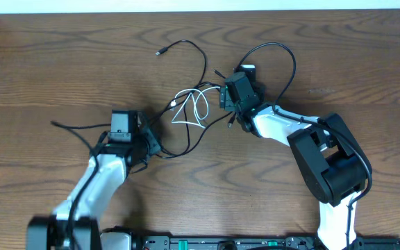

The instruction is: Untangle cables

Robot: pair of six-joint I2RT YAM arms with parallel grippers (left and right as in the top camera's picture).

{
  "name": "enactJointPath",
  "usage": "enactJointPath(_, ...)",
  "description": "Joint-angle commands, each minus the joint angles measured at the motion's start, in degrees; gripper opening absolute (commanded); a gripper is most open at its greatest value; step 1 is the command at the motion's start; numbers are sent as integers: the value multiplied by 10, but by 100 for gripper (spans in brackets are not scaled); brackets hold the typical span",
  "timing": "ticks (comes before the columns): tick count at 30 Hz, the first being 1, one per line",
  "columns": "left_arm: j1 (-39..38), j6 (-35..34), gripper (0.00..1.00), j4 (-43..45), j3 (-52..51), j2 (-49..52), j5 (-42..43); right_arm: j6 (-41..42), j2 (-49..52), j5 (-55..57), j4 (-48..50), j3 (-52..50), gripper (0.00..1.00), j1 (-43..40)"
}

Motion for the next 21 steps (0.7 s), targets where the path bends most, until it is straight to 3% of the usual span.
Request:
enactJointPath(1,-1,5,42,-1,-9,49,-36,13,33,-36,-22,-21,87,-3)
enactJointPath(5,-1,5,42,16,-9,99,-36,13,33,-36,-22,-21,87,-3)
enactJointPath(12,-1,5,43,13,-2,102,-35,13,33,-36,-22,-21,88,-3)
enactJointPath(21,-1,5,43,-85,67,28,-34,13,33,-36,-22,-21,90,-3)
